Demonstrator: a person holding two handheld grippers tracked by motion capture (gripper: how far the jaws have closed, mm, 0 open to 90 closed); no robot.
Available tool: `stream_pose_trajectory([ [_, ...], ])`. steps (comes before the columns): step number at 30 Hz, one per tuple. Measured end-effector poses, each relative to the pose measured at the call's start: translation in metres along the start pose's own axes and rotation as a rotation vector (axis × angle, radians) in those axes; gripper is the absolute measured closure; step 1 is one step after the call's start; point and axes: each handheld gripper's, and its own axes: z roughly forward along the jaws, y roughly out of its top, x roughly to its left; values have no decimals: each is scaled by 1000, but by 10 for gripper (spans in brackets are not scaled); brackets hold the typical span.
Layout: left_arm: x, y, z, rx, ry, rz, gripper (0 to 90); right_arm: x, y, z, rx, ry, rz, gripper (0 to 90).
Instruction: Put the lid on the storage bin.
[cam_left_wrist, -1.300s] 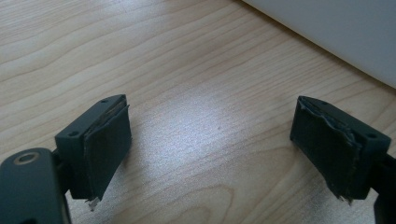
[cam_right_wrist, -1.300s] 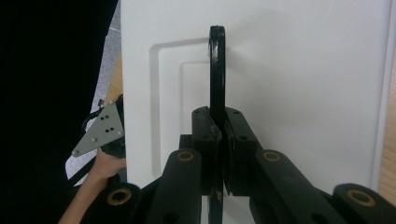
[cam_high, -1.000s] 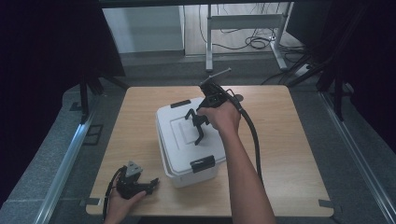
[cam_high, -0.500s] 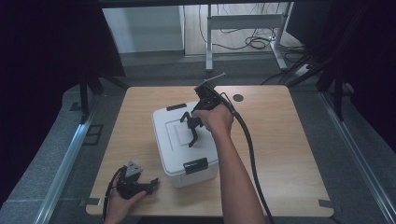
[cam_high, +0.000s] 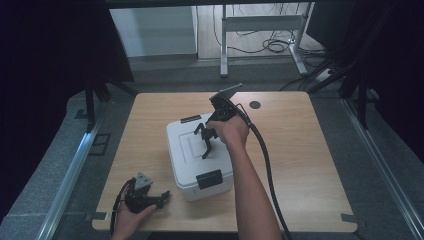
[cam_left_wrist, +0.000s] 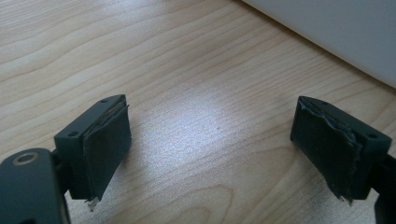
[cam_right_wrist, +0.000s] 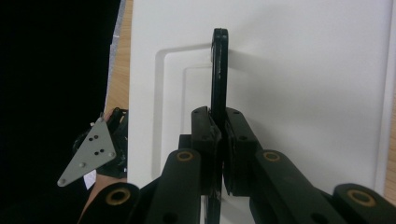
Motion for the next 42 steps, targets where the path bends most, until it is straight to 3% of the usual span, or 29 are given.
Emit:
stream_pose_trajectory([
  [17, 0, 0, 0, 0, -1, 2, 121, -3, -2, 2, 0, 9, -30, 835],
  [24, 0, 0, 0, -1, -1, 3, 121, -4, -3, -1, -3, 13, -60, 789],
  [35, 0, 0, 0, 0, -1, 3, 121, -13, -13, -32, -63, 42, -164, 737],
  [42, 0, 0, 0, 2, -1, 7, 121, -45, -30, -62, -142, 44, -185, 656],
])
